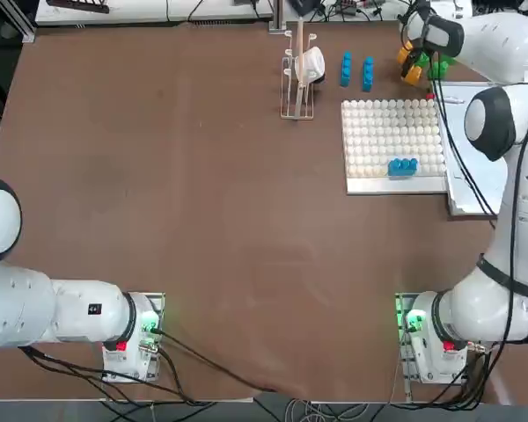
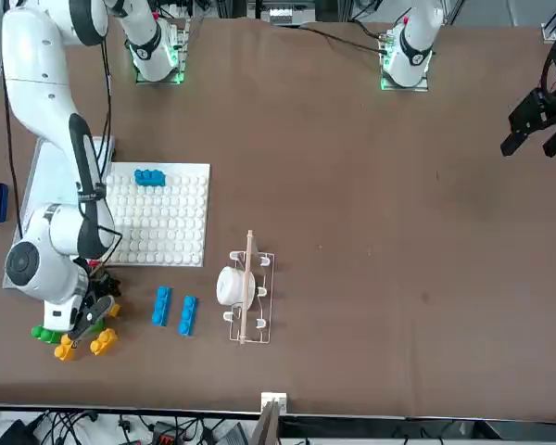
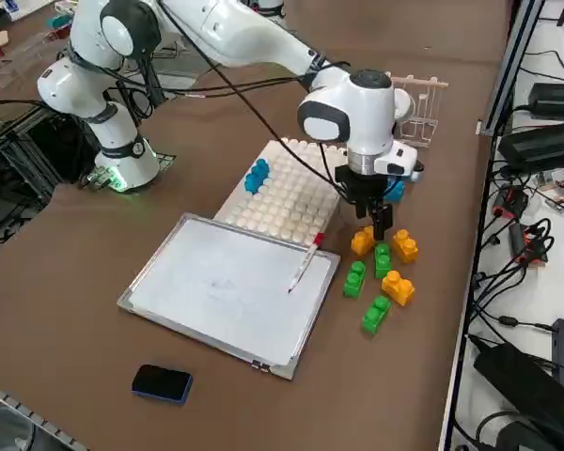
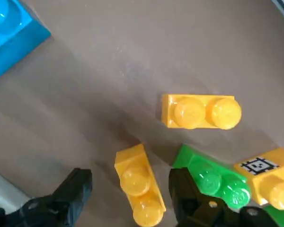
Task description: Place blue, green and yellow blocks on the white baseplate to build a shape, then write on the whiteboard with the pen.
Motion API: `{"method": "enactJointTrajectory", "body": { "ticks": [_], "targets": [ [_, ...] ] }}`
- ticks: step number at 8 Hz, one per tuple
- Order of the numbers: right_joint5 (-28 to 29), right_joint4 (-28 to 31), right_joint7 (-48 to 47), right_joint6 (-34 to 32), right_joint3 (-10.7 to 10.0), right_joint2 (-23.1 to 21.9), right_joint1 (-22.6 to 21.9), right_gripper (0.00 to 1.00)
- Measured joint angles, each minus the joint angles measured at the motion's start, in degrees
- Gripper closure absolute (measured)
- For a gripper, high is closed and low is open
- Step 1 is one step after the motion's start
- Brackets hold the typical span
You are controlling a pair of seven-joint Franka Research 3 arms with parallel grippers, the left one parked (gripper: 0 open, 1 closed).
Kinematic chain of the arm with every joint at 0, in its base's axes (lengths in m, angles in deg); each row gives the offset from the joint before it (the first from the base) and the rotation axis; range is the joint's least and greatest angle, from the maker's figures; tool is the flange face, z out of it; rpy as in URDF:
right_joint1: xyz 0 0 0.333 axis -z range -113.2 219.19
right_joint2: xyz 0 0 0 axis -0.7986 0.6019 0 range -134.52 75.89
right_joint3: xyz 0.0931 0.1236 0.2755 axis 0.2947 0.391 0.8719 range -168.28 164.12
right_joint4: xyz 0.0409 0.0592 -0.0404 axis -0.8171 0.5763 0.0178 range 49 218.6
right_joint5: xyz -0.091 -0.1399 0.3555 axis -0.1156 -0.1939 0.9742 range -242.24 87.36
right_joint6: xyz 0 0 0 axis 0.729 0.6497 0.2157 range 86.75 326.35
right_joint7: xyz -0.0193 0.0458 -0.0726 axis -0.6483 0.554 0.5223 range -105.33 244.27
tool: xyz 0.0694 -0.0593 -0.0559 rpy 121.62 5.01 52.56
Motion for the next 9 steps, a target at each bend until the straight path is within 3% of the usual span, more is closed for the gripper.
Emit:
{"method": "enactJointTrajectory", "body": {
  "ticks": [6,9],
  "targets": [
    [-0.8,0.1,0.4,1.2,0.0,0.5,0.0,0.11],
    [-0.8,0.2,0.6,1.2,0.0,0.5,0.0,0.20]
  ]
}}
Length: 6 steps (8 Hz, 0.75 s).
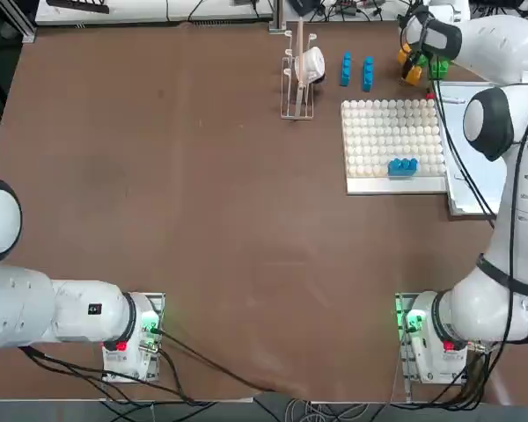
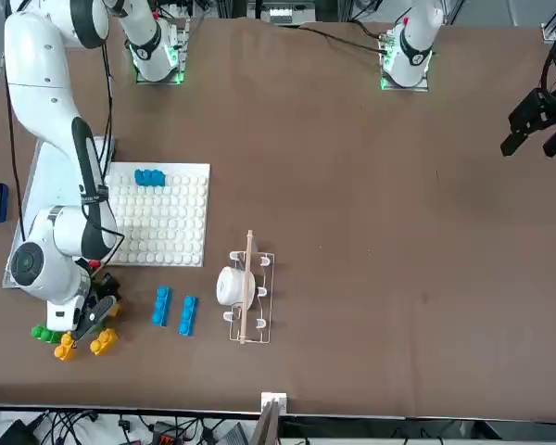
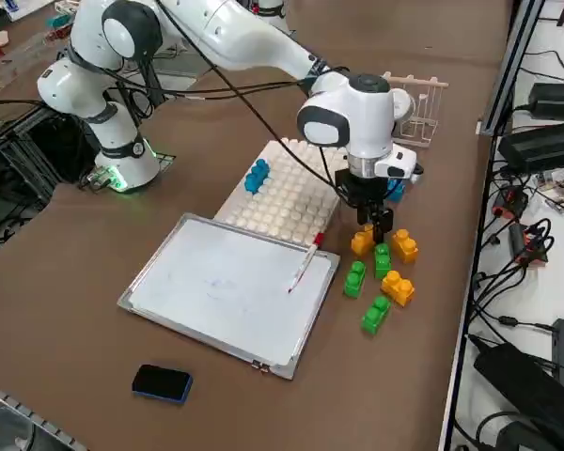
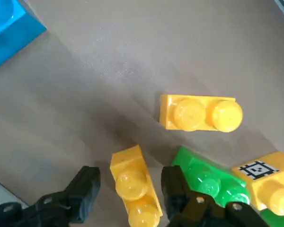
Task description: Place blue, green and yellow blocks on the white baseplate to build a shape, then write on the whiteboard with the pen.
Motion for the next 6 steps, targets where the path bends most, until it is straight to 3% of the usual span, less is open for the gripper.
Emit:
{"method": "enactJointTrajectory", "body": {
  "ticks": [2,6],
  "targets": [
    [0.0,0.0,0.1,0.0,0.0,0.0,0.0,0.34],
    [0.0,0.0,0.1,-0.3,0.0,0.0,0.0,0.48]
  ]
}}
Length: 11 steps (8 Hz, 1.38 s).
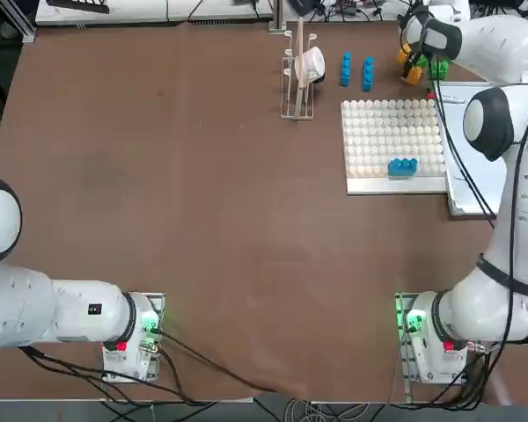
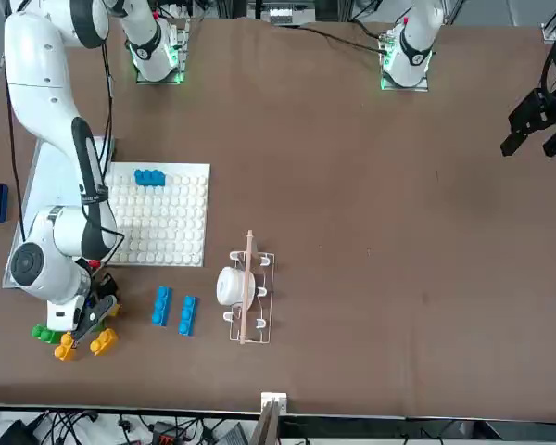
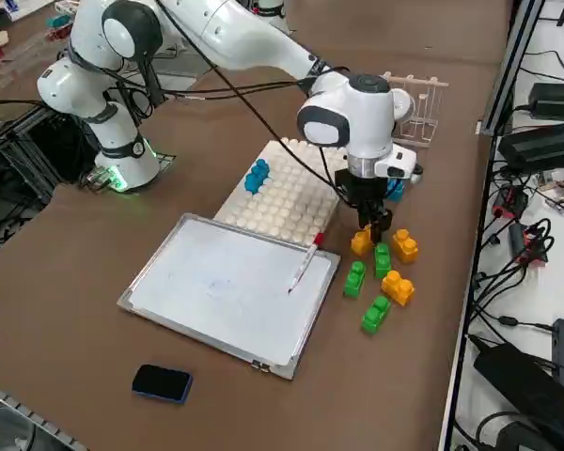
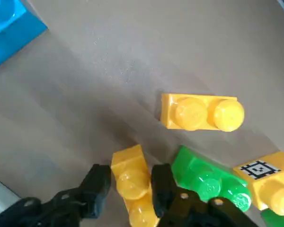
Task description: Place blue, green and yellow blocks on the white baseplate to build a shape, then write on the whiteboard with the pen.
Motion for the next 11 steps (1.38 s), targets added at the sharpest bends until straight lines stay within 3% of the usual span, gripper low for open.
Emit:
{"method": "enactJointTrajectory", "body": {
  "ticks": [1,2,6,9,11],
  "targets": [
    [0.0,0.0,0.0,-0.2,0.0,-0.2,0.0,0.60],
    [0.0,-0.1,0.0,-0.2,0.0,-0.3,0.0,0.63],
    [2.2,-0.2,-0.6,-0.8,0.0,-0.4,0.0,0.64],
    [3.7,-3.1,-3.4,-6.2,0.0,-0.6,0.0,0.64],
    [5.3,-6.8,-11.6,-11.4,0.1,-1.0,0.0,0.64]
  ]
}}
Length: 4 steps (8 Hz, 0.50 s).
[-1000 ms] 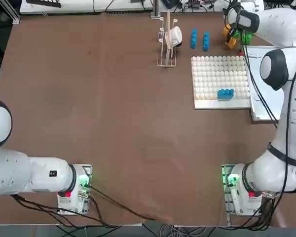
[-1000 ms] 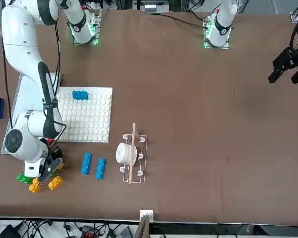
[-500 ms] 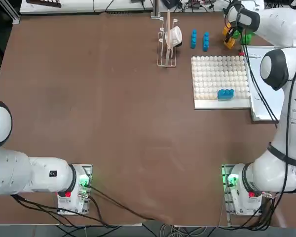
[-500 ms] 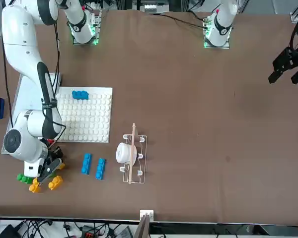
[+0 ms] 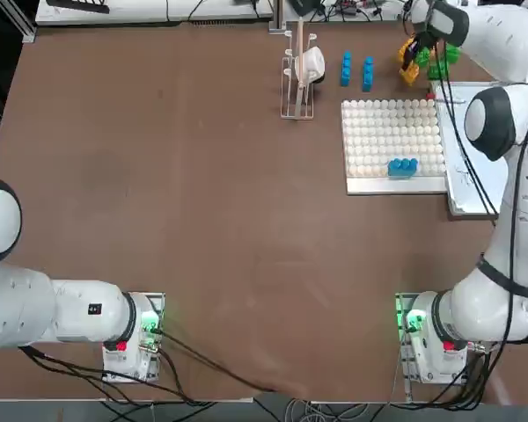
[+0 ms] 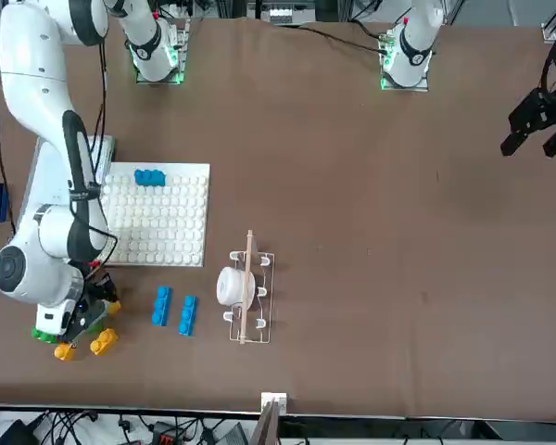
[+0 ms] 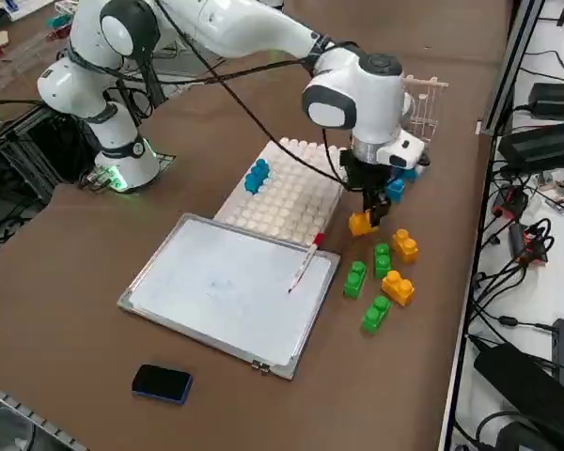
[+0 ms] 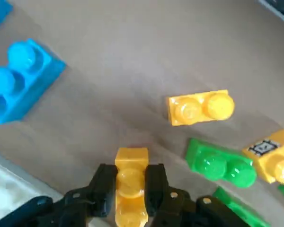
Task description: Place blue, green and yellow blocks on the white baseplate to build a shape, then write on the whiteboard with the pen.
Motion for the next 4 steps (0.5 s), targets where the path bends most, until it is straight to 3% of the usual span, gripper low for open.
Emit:
{"method": "enactJointTrajectory", "body": {
  "ticks": [2,4],
  "targets": [
    [0.6,-4.5,-10.1,-4.4,0.3,-0.4,-0.3,0.64],
    [0.9,-5.4,-20.3,-5.1,0.3,-1.8,-0.6,0.64]
  ]
}}
